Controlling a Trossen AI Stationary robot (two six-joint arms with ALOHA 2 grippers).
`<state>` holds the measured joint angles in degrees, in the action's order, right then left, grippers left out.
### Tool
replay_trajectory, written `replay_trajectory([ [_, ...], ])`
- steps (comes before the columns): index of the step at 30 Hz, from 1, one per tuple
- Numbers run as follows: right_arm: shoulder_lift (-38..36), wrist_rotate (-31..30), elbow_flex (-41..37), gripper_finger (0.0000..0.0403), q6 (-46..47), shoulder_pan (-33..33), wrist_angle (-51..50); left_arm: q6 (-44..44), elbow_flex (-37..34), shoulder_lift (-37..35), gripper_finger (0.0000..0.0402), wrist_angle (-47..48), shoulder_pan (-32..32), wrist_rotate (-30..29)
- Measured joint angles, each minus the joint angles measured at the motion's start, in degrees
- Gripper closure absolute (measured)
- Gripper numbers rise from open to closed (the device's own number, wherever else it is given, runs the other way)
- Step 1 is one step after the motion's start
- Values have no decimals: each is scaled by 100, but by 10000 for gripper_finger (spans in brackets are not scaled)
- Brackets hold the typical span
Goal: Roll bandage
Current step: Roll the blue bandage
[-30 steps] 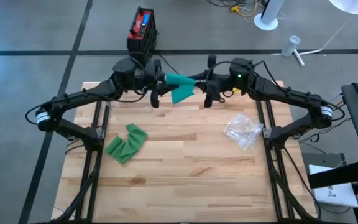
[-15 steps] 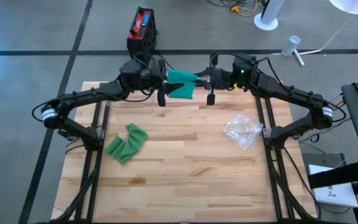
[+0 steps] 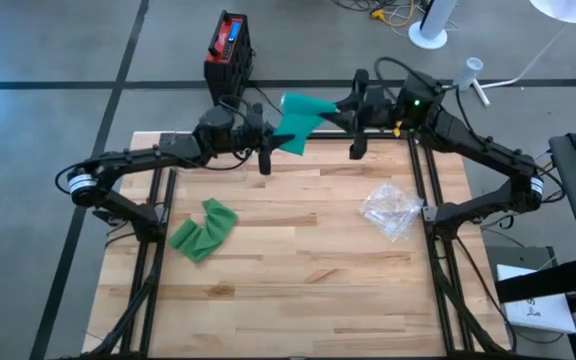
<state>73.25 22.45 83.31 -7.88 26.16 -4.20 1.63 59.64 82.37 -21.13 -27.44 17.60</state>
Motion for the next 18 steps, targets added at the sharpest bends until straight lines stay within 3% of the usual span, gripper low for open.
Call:
replay_trajectory([
  [4, 0, 211, 138, 370, 295, 198, 2, -1, -243, 0, 401, -395, 0, -51],
  [7, -9, 214, 120, 373, -29, 276, -40, 147, -343, -38, 401, -740, 2, -52],
  [14, 199, 210, 69, 372, -939, 277, -282, 1406, -343, -483, 397, -728, 37, -62],
  [18, 322, 362, 35, 377, -1190, 299, -222, 2120, -343, -968, 357, -179, 33, -194],
])
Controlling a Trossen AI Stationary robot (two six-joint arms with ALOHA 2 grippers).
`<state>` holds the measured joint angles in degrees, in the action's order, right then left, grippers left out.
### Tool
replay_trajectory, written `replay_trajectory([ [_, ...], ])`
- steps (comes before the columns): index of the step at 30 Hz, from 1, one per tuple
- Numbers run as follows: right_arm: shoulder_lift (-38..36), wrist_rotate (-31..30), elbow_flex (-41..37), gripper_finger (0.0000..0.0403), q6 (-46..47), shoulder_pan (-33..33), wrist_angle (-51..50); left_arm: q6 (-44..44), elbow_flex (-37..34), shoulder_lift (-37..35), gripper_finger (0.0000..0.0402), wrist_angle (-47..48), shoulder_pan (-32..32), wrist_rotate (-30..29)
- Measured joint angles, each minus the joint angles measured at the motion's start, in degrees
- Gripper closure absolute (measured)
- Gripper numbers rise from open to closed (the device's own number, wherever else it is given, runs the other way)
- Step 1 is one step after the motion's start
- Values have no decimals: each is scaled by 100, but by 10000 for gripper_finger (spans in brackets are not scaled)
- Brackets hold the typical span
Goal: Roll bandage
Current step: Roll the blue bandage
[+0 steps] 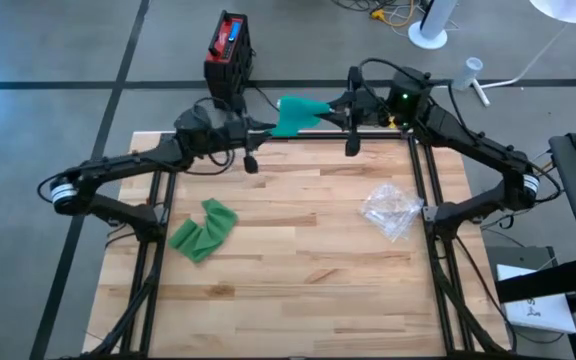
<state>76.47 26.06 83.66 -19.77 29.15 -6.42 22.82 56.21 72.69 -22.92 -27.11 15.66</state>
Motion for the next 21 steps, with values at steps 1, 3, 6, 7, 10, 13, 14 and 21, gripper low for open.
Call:
replay_trajectory([
  [1, 26, 17, -19, 379, -6, 23, 46, 163, 0, -134, 342, 189, 0, -155],
  [3, 59, 215, -82, 380, 23, 107, 127, 505, -13, -377, 308, 584, 1, -543],
  [6, 129, 379, -144, 379, 23, 197, 304, 823, -15, -643, 251, 781, -7, -839],
  [7, 154, 384, -166, 378, 11, 220, 305, 842, -15, -738, 233, 754, -15, -830],
  [10, 278, 396, -278, 379, -117, 247, 380, 827, 10, -958, 179, 563, -13, -575],
  [13, 341, 489, -442, 381, -153, 247, 656, 661, 65, -1025, 137, 568, -13, -155],
  [14, 356, 564, -468, 380, -215, 247, 737, 529, 96, -1016, 127, 593, -12, -52],
  [21, 377, 609, -488, 380, -913, 153, 694, 1, 325, -844, 101, 600, 5, 38],
])
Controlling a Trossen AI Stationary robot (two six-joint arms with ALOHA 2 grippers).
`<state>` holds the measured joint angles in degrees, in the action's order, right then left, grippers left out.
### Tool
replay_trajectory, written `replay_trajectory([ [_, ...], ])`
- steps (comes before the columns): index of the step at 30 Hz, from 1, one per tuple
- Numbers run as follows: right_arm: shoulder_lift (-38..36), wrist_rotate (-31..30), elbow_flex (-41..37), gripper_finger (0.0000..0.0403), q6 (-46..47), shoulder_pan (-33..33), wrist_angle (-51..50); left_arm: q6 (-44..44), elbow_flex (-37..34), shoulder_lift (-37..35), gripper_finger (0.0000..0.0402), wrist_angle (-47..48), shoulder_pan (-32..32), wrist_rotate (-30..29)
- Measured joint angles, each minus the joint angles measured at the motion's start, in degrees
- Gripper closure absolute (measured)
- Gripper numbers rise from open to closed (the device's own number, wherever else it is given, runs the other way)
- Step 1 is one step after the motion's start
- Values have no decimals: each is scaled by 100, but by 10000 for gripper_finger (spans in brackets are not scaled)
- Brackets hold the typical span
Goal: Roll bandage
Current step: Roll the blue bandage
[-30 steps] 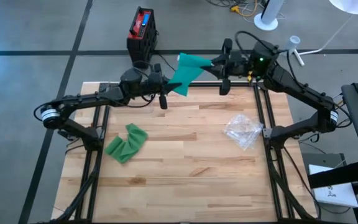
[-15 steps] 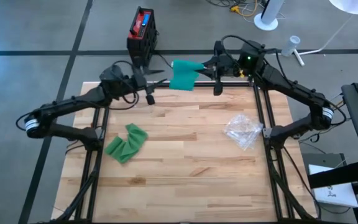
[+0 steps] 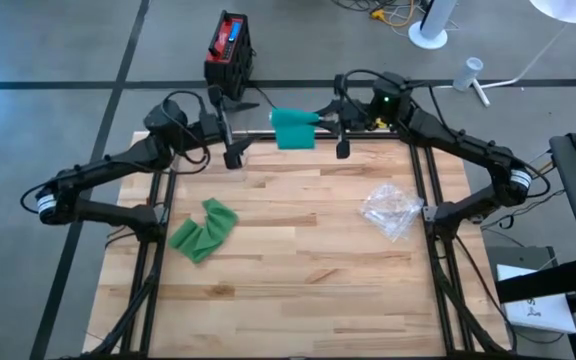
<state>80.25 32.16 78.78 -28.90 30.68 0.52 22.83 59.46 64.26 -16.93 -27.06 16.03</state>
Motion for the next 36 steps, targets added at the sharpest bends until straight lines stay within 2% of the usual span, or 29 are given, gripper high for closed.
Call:
replay_trajectory([
  [2, 0, 71, 0, 382, -160, -4, 6, 0, 96, 31, 103, 28, 23, 14],
  [7, 7, 332, 0, 378, -426, 0, 13, 54, 312, 188, 109, 15, 56, 479],
  [17, 15, 392, -7, 377, -717, 0, -12, 304, 733, 1008, 97, 88, 56, 507],
  [21, 15, 409, -7, 381, -787, 0, -60, 297, 919, 1254, 113, 141, 56, 515],
  [25, 15, 409, -7, 375, -776, 0, -66, 286, 1035, 1302, 158, 315, 56, 606],
  [30, 15, 367, -7, 374, -698, 2, -64, 372, 1085, 1319, 255, 503, 62, 621],
  [34, 83, 313, 35, 363, 36, 11, -46, 757, 1067, 1317, 352, 511, 62, 325],
  [36, 129, 227, 102, 345, 589, 11, -59, 942, 1069, 1317, 382, 497, 62, 147],
])
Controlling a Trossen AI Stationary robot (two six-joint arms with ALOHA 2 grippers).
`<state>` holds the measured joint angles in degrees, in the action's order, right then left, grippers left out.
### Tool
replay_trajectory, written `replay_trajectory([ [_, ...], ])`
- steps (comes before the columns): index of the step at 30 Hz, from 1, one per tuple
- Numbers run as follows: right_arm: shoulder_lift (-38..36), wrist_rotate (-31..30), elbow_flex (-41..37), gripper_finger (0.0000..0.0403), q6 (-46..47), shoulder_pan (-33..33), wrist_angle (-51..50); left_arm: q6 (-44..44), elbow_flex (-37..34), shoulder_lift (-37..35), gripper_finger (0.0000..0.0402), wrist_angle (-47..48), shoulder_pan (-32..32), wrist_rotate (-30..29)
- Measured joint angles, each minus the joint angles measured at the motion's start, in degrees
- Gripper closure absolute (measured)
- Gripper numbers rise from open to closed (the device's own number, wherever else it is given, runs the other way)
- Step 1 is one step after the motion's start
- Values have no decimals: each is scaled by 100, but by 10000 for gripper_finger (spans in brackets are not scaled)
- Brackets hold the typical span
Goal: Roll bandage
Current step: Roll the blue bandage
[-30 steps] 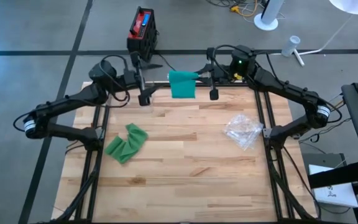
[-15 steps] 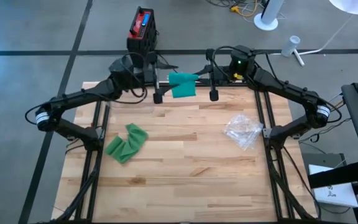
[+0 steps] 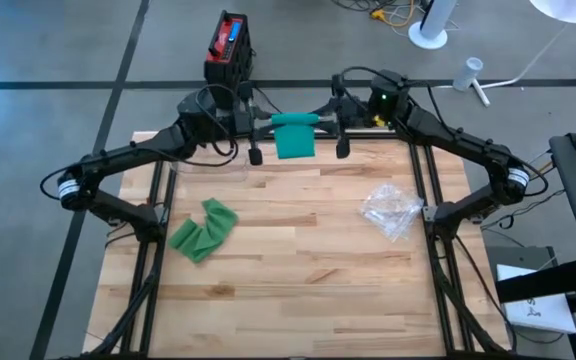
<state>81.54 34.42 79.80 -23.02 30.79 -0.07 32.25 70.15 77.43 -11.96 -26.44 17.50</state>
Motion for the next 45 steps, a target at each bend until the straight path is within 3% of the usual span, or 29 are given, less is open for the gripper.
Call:
replay_trajectory([
  [6, -11, -33, 80, 259, 1205, 7, -58, 668, -4, 0, 354, -1, 20, -504],
  [9, -25, 36, 170, 216, 1972, 80, -45, 975, -7, 4, 363, -3, 63, -726],
  [13, -40, 126, 211, 164, 2610, 301, -31, 1437, -18, 4, 384, 25, 181, -852],
  [20, -6, 507, 224, 101, 3450, 562, 369, 1646, -22, 3, 373, -155, 286, -804],
  [26, 241, 703, 226, 103, 3738, 535, 394, 1641, -22, 7, 373, -248, 287, -945],
  [39, 709, 1210, 222, 186, 4713, 522, 1046, 1663, -22, 7, 376, -261, 286, -1255],
  [45, 730, 1212, 222, 180, 5052, 535, 1031, 1895, -22, 7, 373, -301, 286, -1272],
])
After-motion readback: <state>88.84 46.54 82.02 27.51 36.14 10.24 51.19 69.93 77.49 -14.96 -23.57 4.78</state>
